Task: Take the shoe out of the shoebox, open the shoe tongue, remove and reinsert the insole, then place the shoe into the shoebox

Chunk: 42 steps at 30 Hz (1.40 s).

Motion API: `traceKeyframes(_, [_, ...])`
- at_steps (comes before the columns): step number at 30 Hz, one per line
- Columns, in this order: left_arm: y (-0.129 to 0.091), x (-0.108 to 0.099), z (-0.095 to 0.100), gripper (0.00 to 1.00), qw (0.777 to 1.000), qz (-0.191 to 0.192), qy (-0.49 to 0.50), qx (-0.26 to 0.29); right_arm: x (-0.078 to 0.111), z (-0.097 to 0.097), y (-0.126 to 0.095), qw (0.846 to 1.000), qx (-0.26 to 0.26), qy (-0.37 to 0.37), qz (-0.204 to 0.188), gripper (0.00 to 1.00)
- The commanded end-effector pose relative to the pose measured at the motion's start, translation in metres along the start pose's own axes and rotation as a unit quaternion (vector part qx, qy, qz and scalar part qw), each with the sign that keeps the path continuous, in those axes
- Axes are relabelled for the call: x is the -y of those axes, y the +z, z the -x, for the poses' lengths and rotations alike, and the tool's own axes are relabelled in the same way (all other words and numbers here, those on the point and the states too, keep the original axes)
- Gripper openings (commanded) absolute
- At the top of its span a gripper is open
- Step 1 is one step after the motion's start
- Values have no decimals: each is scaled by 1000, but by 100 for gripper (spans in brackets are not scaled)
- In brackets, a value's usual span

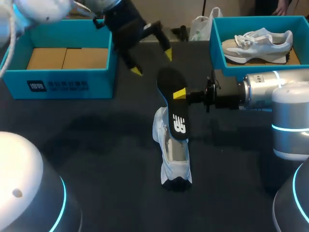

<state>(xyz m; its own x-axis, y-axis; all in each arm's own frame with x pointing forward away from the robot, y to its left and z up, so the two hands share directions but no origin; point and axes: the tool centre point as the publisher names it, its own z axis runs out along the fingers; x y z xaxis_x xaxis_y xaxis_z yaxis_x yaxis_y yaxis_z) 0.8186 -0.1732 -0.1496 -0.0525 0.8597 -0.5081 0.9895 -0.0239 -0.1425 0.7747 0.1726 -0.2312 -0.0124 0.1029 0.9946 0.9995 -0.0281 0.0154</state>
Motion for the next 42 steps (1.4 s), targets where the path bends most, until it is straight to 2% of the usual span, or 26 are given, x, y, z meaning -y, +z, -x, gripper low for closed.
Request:
traceKeyframes(1, [-1,16,-23,100,966,12,19,258,1,0,2,1000,1,0,2,0])
traceKeyframes(13, [4,14,-22,100,966,6,15,260,1,0,2,1000,1,0,2,0])
traceKeyframes(15, [14,12,-25,100,959,33,9,280,1,0,2,1000,1,0,2,0])
traceKeyframes(18, [21,8,-30,100,952,33,2,305,1,0,2,1000,1,0,2,0])
traceKeyframes(20, [30,1,-36,100,939,43,-9,342,1,0,2,1000,1,0,2,0])
traceKeyframes(21, [31,1,-37,100,936,44,-8,348,1,0,2,1000,1,0,2,0])
traceKeyframes(22, [31,-1,-40,100,929,18,-9,370,1,0,2,1000,1,0,2,0])
traceKeyframes(31, [29,-1,-41,100,927,12,-7,375,1,0,2,1000,1,0,2,0])
traceKeyframes(36, [47,-1,-37,100,914,35,-11,404,1,0,2,1000,1,0,2,0])
traceKeyframes(37, [49,0,-37,100,910,51,-10,412,1,0,2,1000,1,0,2,0])
traceKeyframes(42, [55,-1,-32,100,890,64,-21,451,1,0,2,1000,1,0,2,0])
